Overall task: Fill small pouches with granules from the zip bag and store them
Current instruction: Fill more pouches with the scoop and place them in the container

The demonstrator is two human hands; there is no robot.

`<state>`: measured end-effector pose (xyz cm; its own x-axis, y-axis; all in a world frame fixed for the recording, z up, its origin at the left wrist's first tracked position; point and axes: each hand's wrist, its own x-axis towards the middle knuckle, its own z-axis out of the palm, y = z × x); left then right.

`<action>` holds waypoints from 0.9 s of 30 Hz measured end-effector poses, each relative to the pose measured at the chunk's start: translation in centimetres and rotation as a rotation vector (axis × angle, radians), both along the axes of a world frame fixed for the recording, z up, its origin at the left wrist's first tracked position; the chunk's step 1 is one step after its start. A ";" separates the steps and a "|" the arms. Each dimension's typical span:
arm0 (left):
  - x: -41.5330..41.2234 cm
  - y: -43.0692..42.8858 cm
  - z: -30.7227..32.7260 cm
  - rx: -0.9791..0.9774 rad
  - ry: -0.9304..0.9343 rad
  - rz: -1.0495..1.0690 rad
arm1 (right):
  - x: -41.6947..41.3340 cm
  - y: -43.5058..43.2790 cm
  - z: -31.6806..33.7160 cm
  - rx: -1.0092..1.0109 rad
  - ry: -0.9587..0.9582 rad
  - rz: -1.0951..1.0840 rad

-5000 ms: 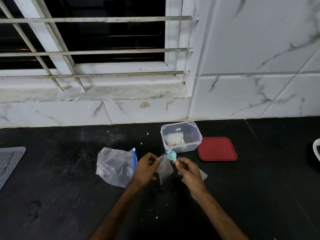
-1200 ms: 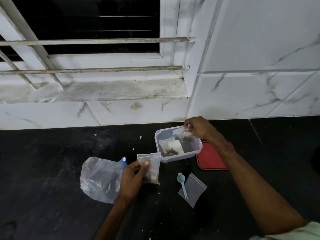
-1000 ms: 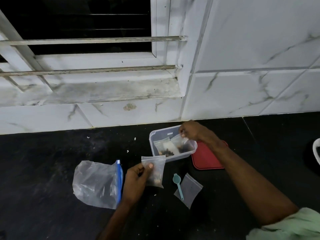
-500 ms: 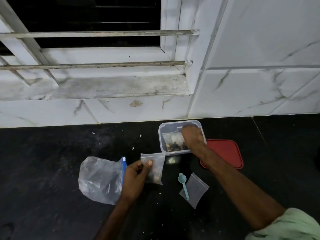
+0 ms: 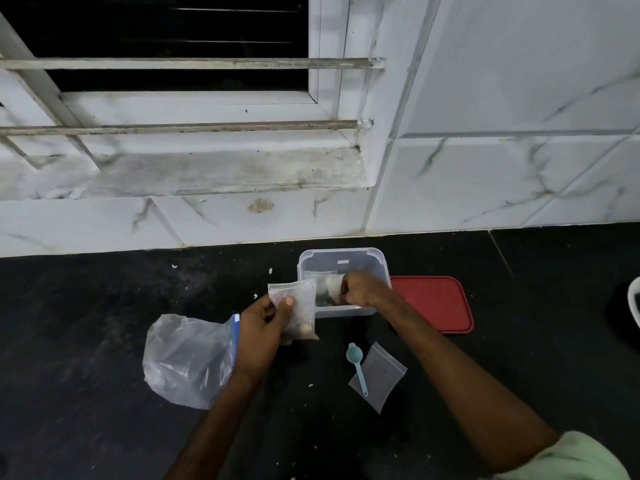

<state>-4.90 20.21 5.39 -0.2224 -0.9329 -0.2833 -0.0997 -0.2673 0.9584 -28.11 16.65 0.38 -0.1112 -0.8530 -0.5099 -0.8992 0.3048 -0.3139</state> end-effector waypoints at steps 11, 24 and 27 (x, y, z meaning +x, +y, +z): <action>-0.5 -0.6 1.2 -0.099 -0.066 0.056 | 5.9 3.2 7.6 -0.190 -1.005 -0.515; -3.7 -4.3 -0.7 -0.298 -0.627 -0.098 | 1.1 0.9 4.0 -0.451 -0.325 -0.399; -3.3 -4.2 -2.2 -0.114 -0.634 -0.207 | 1.2 -0.1 2.7 -0.305 -0.222 -0.314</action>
<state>-8.17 16.03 3.19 -0.2223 -0.9208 -0.3203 -0.6905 -0.0832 0.7185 -26.92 16.56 3.13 -0.3040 -0.9099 -0.2822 -0.6796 0.4147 -0.6051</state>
